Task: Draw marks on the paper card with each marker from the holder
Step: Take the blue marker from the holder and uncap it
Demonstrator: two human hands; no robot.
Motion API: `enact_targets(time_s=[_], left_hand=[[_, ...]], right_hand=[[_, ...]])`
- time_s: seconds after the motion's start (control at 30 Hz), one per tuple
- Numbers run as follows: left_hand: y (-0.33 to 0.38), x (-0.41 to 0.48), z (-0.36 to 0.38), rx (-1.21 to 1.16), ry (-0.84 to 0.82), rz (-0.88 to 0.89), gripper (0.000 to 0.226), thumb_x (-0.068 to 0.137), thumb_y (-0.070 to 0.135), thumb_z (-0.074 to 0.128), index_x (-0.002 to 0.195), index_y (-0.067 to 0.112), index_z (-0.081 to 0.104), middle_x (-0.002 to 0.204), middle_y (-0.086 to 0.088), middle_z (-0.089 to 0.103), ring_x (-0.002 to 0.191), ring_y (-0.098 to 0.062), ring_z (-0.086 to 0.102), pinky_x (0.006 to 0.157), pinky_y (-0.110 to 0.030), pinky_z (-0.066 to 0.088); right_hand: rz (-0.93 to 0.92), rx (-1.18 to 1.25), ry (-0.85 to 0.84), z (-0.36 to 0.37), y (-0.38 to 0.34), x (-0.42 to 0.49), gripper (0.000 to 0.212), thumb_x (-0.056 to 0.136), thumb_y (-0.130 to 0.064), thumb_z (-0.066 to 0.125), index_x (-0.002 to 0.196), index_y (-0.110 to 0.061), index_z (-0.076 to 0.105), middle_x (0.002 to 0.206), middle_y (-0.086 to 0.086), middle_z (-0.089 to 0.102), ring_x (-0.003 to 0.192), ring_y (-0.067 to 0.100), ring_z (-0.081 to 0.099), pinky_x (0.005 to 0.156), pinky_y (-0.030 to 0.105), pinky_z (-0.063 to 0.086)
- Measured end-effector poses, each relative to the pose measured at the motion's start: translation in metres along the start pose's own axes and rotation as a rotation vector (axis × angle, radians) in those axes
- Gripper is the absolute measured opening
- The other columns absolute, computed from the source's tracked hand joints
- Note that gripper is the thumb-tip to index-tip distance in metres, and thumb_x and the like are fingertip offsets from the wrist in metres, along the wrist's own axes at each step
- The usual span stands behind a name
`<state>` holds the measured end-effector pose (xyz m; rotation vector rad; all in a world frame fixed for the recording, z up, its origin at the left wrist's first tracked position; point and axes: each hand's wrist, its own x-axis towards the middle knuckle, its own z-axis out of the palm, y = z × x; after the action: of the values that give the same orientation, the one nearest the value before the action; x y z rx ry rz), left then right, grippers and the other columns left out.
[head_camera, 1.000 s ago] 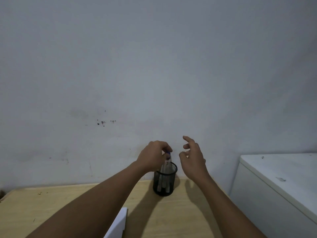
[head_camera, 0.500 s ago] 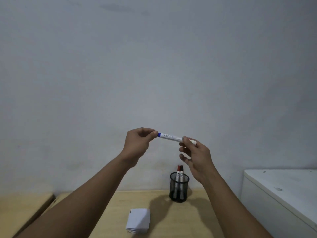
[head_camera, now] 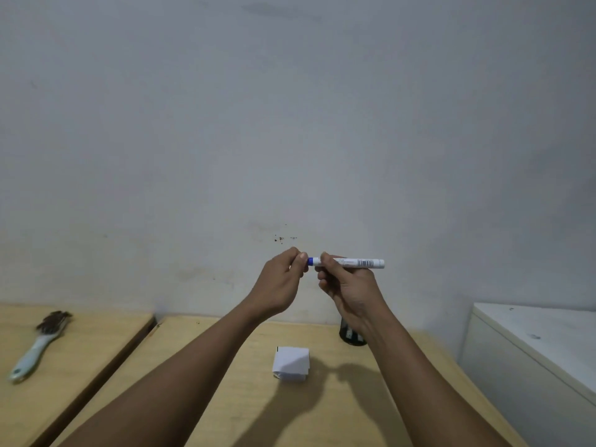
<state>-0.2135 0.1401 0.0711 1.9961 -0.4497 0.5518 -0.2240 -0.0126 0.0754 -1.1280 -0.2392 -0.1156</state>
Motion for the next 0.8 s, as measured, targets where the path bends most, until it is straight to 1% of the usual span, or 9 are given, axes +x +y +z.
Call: enact_targets(time_s=[0.13,0.23,0.33,0.4,0.5,0.53,0.6,0.7,0.8], left_hand=[[-0.007,0.000,-0.003,-0.036,-0.009,-0.050,0.047,0.106,0.038,0.029,0.073,0.014,0.052,0.068,0.000,0.055,0.061,-0.017,0.045,0.062,-0.032,0.039],[-0.017,0.002,-0.006,-0.108,-0.059,-0.128,0.050,0.105,0.042,0.029,0.076,0.010,0.053,0.071,-0.005,0.056,0.062,-0.020,0.045,0.059,-0.032,0.037],[-0.028,0.004,-0.005,-0.138,-0.147,-0.225,0.047,0.105,0.040,0.029,0.085,0.007,0.056,0.079,-0.006,0.056,0.063,-0.020,0.047,0.051,-0.024,0.034],[-0.040,0.004,-0.004,-0.150,-0.169,-0.298,0.046,0.105,0.038,0.029,0.090,0.004,0.057,0.080,-0.006,0.056,0.062,-0.019,0.047,0.050,-0.024,0.032],[-0.065,0.003,-0.003,-0.173,-0.151,-0.400,0.045,0.104,0.037,0.033,0.085,0.004,0.057,0.079,-0.008,0.056,0.060,-0.019,0.046,0.049,-0.026,0.030],[-0.076,0.003,-0.003,-0.142,-0.151,-0.406,0.044,0.103,0.037,0.037,0.083,0.004,0.058,0.079,-0.008,0.058,0.059,-0.020,0.048,0.048,-0.025,0.030],[-0.101,0.001,-0.003,0.020,-0.161,-0.394,0.038,0.098,0.036,0.050,0.082,0.006,0.066,0.080,-0.009,0.066,0.057,-0.020,0.053,0.047,-0.023,0.038],[-0.140,-0.004,-0.003,0.295,-0.214,-0.413,0.021,0.085,0.035,0.071,0.074,0.017,0.073,0.071,-0.004,0.071,0.054,-0.019,0.059,0.059,-0.034,0.053],[-0.166,-0.010,-0.001,0.402,-0.245,-0.480,0.009,0.077,0.022,0.077,0.069,0.019,0.073,0.068,0.006,0.069,0.053,-0.013,0.060,0.065,-0.035,0.057]], right_hand=[[-0.057,-0.035,-0.040,0.002,0.006,0.000,0.009,0.087,-0.001,0.070,0.095,0.001,0.071,0.077,0.009,0.066,0.071,0.016,0.062,0.070,0.024,0.058],[-0.112,-0.115,-0.055,0.001,0.014,0.004,0.011,0.086,0.002,0.072,0.096,-0.002,0.071,0.076,0.005,0.068,0.071,0.015,0.064,0.072,0.025,0.058],[-0.043,-0.089,-0.090,-0.005,0.028,0.009,0.016,0.088,0.006,0.068,0.098,-0.006,0.072,0.080,0.002,0.072,0.074,0.012,0.066,0.075,0.026,0.058],[0.021,-0.060,-0.116,-0.011,0.040,0.013,0.020,0.089,0.010,0.064,0.099,-0.005,0.072,0.085,0.004,0.072,0.079,0.014,0.065,0.078,0.026,0.059],[0.069,-0.032,-0.126,-0.022,0.058,0.018,0.022,0.088,0.012,0.062,0.099,-0.004,0.073,0.089,0.007,0.070,0.082,0.015,0.064,0.079,0.027,0.058],[0.079,-0.030,-0.117,-0.025,0.064,0.020,0.022,0.088,0.012,0.062,0.099,-0.004,0.072,0.088,0.006,0.071,0.082,0.015,0.064,0.079,0.027,0.058],[0.093,-0.033,-0.090,-0.031,0.074,0.023,0.022,0.088,0.012,0.062,0.099,-0.004,0.072,0.084,0.004,0.072,0.080,0.014,0.064,0.080,0.029,0.057],[0.115,-0.055,-0.049,-0.039,0.090,0.027,0.022,0.088,0.012,0.063,0.098,-0.005,0.072,0.081,0.003,0.072,0.078,0.015,0.065,0.077,0.029,0.058],[0.142,-0.089,-0.025,-0.048,0.104,0.030,0.021,0.087,0.011,0.065,0.098,-0.006,0.073,0.084,0.006,0.072,0.082,0.018,0.065,0.076,0.028,0.060]])
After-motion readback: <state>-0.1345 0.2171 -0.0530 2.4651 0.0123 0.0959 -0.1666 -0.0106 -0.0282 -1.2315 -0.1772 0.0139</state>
